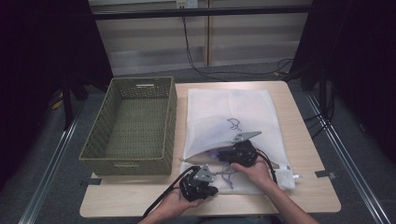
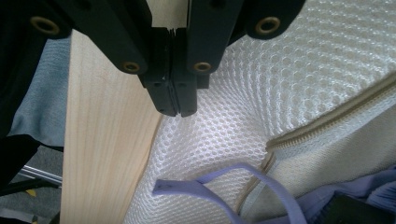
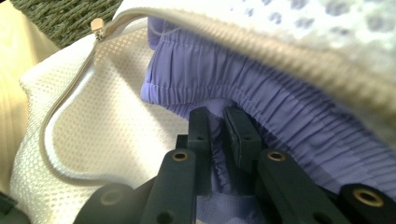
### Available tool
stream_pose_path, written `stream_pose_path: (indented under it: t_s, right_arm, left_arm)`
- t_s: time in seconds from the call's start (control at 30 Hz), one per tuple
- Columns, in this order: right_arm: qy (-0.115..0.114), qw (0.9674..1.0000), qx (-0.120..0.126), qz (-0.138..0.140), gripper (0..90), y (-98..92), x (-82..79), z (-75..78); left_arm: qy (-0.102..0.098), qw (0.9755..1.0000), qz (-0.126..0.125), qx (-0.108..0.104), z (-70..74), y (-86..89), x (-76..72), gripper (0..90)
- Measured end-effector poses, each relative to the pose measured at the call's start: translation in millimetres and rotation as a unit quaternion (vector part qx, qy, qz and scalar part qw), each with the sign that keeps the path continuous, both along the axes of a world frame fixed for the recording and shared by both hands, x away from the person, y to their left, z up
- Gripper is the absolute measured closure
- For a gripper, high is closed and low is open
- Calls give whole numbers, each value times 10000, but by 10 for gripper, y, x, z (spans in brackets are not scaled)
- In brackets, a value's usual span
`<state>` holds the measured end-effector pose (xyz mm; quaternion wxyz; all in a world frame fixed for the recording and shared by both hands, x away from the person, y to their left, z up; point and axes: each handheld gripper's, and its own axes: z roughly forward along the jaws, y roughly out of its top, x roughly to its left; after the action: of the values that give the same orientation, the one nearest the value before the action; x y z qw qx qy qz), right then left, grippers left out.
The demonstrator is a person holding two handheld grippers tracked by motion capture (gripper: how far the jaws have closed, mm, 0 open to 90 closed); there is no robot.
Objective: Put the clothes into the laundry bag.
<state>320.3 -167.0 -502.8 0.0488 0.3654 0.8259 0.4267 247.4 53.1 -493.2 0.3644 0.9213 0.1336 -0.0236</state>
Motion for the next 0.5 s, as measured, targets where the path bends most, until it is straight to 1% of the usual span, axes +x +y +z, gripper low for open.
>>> stream_pose_path:
  t_s: [0.03, 0.07, 0.3, 0.33, 0.37, 0.4, 0.43, 0.5]
  right_arm:
    - [15, 10000, 0, -10, 819, 1, 4, -1]
    - [3, 10000, -3, -40, 819, 2, 11, -2]
    - [-41, 9999, 20, -119, 817, 3, 48, -11]
    - [-29, 9999, 27, -133, 815, 4, 53, -11]
    - [-3, 9999, 33, -141, 813, 6, 57, -11]
    - [-19, 9999, 24, -133, 813, 8, 61, -11]
    - [-29, 9999, 11, -142, 813, 11, 62, -9]
    - [-36, 9999, 5, -150, 812, 12, 64, -9]
  left_arm:
    - [-7, 10000, -4, 3, 1, 0, 0, 892]
    - [-15, 9999, -43, 155, 23, 5, 4, 892]
    - [-21, 9999, -58, 153, 22, 5, 5, 892]
    - [-29, 9999, -55, 119, 17, 3, 2, 891]
    - [-38, 9999, -52, 131, 19, 2, 1, 891]
    - [-53, 9998, -61, 190, 26, 3, 0, 891]
    - [-51, 9999, -65, 90, 14, -3, 0, 891]
    - [-56, 10000, -27, 7, 0, -7, -4, 891]
